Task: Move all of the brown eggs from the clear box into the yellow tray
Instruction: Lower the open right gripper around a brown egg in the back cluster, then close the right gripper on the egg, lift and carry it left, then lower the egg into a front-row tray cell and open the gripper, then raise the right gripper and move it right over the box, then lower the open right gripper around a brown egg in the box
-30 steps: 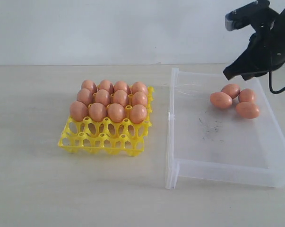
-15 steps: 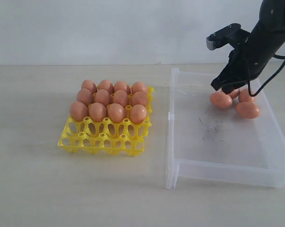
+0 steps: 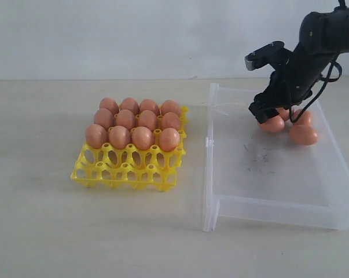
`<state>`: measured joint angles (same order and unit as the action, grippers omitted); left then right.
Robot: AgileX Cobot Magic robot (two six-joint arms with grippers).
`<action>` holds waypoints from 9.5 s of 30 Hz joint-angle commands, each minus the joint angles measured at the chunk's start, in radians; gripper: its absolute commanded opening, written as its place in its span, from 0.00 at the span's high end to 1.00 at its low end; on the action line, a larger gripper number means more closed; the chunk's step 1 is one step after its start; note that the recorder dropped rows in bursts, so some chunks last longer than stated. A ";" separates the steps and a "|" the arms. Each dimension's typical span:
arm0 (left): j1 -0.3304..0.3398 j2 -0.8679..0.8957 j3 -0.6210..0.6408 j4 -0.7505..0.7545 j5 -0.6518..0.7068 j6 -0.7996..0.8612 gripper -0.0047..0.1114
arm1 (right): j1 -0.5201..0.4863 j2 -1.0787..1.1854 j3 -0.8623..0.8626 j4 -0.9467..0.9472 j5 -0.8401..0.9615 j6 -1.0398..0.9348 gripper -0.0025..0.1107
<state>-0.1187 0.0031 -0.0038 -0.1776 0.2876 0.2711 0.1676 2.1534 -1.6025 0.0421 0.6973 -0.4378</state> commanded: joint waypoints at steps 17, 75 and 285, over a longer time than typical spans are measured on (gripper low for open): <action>-0.006 -0.003 0.004 0.002 -0.002 0.000 0.93 | 0.084 0.084 -0.007 -0.079 0.033 -0.072 0.56; -0.006 -0.003 0.004 0.002 -0.002 0.000 0.93 | 0.303 -0.339 0.484 0.037 -0.852 0.235 0.98; -0.006 -0.003 0.004 0.002 -0.002 0.000 0.93 | -0.075 -0.178 0.161 -0.050 0.086 -0.094 0.54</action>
<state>-0.1187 0.0031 -0.0038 -0.1776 0.2876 0.2711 0.0932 1.9534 -1.4259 0.0093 0.7997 -0.5222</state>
